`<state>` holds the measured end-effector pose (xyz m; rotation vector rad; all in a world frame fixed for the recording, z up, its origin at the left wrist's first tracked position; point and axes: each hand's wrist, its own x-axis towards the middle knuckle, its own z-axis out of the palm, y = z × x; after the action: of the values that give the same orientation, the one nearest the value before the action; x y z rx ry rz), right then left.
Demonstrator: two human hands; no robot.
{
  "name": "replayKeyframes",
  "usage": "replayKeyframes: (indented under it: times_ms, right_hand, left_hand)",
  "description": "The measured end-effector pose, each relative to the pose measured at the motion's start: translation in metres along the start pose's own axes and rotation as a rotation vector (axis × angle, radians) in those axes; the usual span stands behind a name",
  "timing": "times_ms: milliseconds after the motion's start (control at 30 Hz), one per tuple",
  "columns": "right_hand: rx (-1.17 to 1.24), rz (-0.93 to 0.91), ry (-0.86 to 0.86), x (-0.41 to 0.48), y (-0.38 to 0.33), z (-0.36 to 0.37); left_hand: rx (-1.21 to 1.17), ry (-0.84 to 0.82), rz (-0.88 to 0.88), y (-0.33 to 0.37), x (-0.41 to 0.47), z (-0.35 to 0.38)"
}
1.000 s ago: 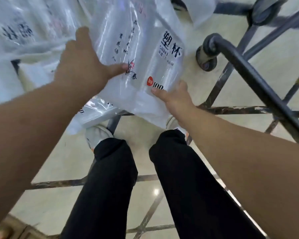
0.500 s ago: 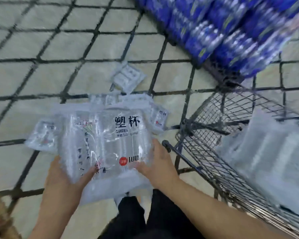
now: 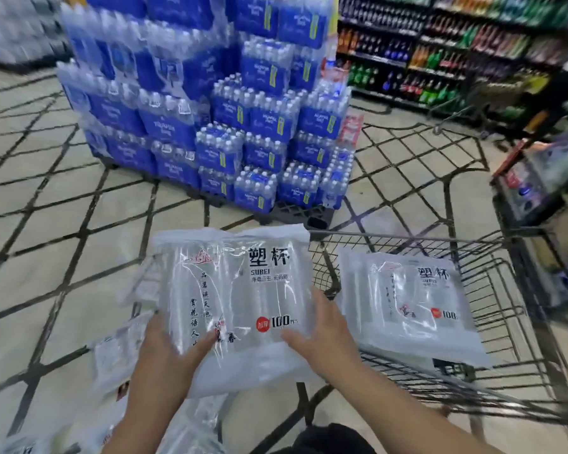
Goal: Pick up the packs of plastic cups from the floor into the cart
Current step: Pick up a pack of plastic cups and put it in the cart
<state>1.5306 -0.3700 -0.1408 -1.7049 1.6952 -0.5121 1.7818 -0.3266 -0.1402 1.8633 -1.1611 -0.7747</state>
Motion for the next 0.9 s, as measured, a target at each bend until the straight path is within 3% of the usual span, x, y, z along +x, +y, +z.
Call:
replayKeyframes:
  times_ms: [267, 533, 733, 900]
  right_hand:
    - [0.059, 0.148, 0.171, 0.031, 0.102, -0.11]
    - [0.065, 0.337, 0.267, 0.059, 0.216, -0.238]
    - [0.079, 0.348, 0.273, 0.081, 0.281, -0.294]
    - [0.125, 0.358, 0.169, 0.083, 0.306, -0.301]
  left_hand:
    - [0.01, -0.184, 0.162, 0.091, 0.034, 0.138]
    - [0.097, -0.427, 0.187, 0.188, 0.043, 0.299]
    - [0.191, -0.561, 0.07, 0.224, 0.051, 0.387]
    - [0.314, -0.698, -0.079, 0.213, 0.051, 0.421]
